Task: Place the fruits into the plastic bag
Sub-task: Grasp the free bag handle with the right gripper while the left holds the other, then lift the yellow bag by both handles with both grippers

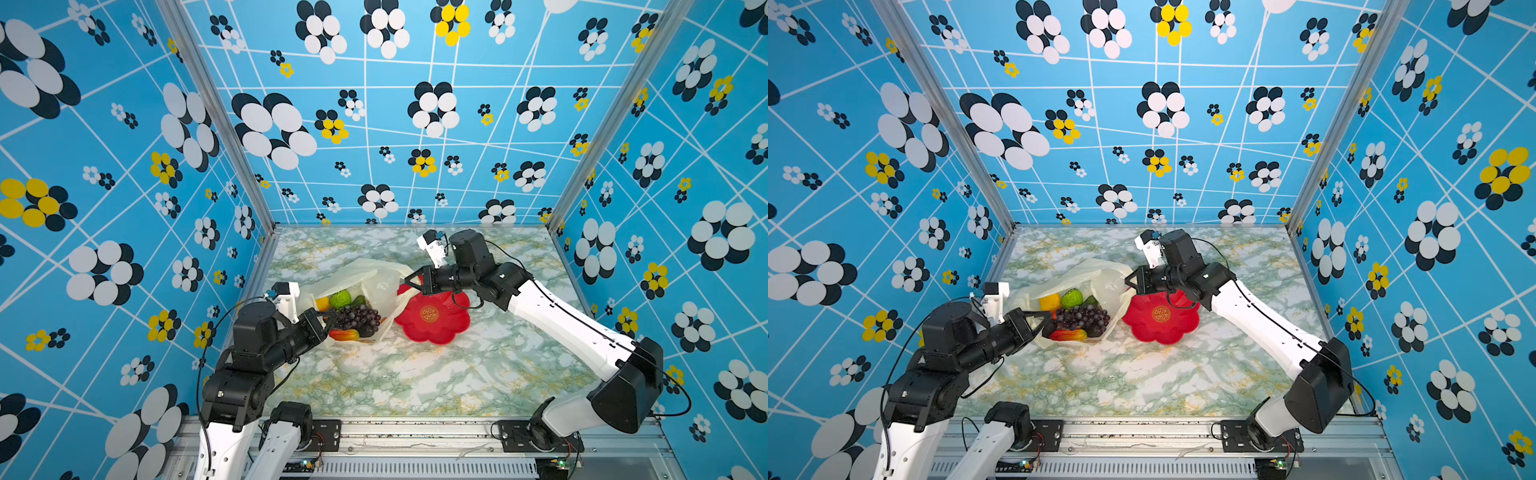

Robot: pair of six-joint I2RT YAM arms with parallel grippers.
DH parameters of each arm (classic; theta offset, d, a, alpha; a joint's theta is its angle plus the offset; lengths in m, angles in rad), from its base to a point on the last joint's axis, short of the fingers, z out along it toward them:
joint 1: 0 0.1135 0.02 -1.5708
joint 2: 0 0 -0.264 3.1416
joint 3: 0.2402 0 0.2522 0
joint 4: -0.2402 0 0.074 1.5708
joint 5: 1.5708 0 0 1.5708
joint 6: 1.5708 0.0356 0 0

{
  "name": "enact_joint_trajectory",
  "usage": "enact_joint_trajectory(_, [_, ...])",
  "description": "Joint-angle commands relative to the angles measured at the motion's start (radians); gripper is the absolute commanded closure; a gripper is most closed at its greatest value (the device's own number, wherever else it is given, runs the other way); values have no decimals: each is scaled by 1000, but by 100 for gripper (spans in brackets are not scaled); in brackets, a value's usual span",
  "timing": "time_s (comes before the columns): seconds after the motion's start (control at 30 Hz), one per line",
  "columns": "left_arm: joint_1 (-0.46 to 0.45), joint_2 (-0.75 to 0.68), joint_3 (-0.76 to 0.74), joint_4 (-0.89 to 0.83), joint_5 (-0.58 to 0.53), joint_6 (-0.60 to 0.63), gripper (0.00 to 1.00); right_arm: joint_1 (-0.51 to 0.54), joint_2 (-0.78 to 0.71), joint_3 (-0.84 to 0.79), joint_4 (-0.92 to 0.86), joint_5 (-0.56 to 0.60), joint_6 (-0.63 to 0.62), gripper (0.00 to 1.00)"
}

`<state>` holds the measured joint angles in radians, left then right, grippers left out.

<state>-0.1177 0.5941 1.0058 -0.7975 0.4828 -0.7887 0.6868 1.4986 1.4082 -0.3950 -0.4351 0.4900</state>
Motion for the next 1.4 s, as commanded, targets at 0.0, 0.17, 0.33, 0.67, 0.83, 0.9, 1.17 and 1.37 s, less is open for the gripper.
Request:
enact_joint_trajectory(0.0, [7,42,79,-14,-10,59,100,5,-10,85,-33,33,-21,100])
enact_joint_trajectory(0.17, [10,114,138,-14,-44,106,100,5,72,224,-82,2,-33,100])
enact_joint_trajectory(0.33, [31,199,223,-21,-90,167,100,-1,179,380,-117,-36,-50,100])
enact_joint_trajectory(0.67, [100,361,405,-1,-101,241,100,-9,432,781,-158,-119,-37,100])
enact_joint_trajectory(0.83, [115,378,443,0,-92,253,100,-12,462,885,-137,-111,-40,100])
enact_joint_trajectory(0.9, [120,380,448,5,-86,251,100,-12,467,918,-127,-111,-39,100])
enact_joint_trajectory(1.17, [137,354,461,33,-60,220,100,-23,468,958,-90,-111,-35,100])
enact_joint_trajectory(1.37, [138,341,464,60,-25,177,100,-34,474,971,-124,-121,-15,100])
